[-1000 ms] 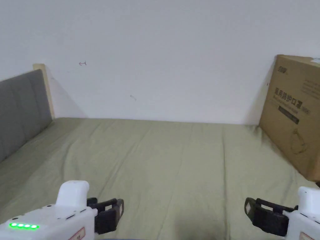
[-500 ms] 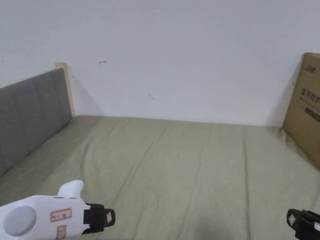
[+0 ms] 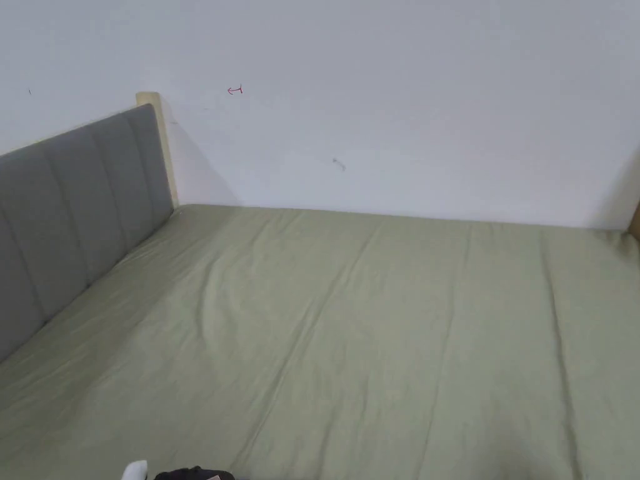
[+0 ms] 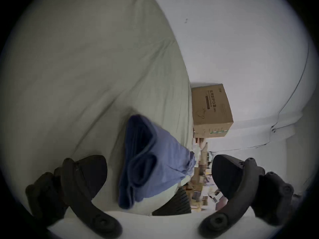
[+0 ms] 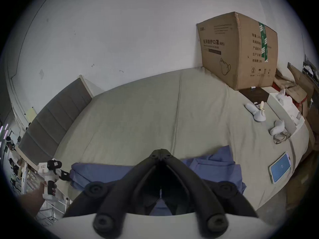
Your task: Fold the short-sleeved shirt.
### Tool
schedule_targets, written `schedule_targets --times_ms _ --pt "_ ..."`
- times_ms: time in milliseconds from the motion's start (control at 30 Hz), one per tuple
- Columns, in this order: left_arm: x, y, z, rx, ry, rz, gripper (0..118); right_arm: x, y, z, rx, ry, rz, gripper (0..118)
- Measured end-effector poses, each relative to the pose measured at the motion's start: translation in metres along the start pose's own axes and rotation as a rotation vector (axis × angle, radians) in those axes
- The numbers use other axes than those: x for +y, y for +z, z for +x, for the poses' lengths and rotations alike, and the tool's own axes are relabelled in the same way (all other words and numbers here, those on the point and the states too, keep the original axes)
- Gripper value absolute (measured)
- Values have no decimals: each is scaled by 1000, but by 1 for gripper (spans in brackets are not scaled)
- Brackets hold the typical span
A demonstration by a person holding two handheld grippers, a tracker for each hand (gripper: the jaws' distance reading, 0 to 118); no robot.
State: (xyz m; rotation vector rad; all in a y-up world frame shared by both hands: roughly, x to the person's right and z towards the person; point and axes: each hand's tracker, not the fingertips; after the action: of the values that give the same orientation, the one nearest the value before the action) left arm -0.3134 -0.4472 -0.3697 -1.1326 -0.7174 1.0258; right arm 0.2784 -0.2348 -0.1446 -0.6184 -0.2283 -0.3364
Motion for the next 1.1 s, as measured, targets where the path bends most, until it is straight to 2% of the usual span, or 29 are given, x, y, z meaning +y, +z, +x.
schedule_targets --times_ms 67,100,133,167,200,233,267,300,333,367,400,467,500,567,667,733,800,833,867,1000,1033,1100 --pt "-4 -16 -19 -128 83 -67 118 1 0 -1 -6 2 -4 0" --pt "-5 -24 -20 -257 96 -68 118 2 -1 -2 -9 4 -5 0" --pt "-9 -32 -17 -305 110 -92 118 2 -2 -3 -10 6 -8 0" --pt "-11 -40 -18 -305 117 -109 118 2 -2 -3 -9 7 -12 0" --pt "-11 -45 -20 -269 99 -97 113 3 -3 -4 -7 4 -18 0" --pt "-12 -47 -23 -235 86 -86 93 3 -4 -4 -4 1 -21 0" --pt "-15 -56 -21 -112 67 -72 28 2 -4 -5 1 -2 -26 0" --pt "-17 -64 -25 84 38 -73 4 2 -4 -5 6 -5 -29 0" --pt "-22 -55 -29 54 21 -52 4 1 -4 -5 9 -5 -32 0" --pt "-18 -56 -18 -53 11 -10 5 0 -4 -5 13 -4 -35 0" --pt "-19 -58 -11 51 -1 -45 5 0 -4 -6 16 -1 -39 0" --pt "-24 -49 13 120 -68 -22 5 -2 -3 -4 21 4 -45 0" --pt "-25 -41 26 214 -176 4 5 -3 -2 -3 23 5 -47 0" --pt "-32 -30 59 325 -268 24 5 -4 0 0 26 2 -47 0" --pt "-42 -8 103 650 -486 118 5 -5 4 5 53 -22 -36 0" --pt "-53 -5 135 963 -690 208 5 -7 7 9 68 -40 -28 0" --pt "-63 -10 156 1153 -870 247 5 -8 9 13 76 -56 -29 0" --pt "-67 -13 164 1150 -901 246 5 -9 10 15 79 -64 -29 0" --pt "-71 -17 172 1071 -863 220 5 -9 11 17 81 -72 -27 0" --pt "-88 -54 203 596 -675 77 5 -10 16 25 97 -101 -13 0" --pt "-93 -69 207 507 -612 17 6 -10 17 27 103 -111 -13 0" --pt "-98 -108 215 419 -564 -82 6 -7 16 36 125 -130 -33 0"
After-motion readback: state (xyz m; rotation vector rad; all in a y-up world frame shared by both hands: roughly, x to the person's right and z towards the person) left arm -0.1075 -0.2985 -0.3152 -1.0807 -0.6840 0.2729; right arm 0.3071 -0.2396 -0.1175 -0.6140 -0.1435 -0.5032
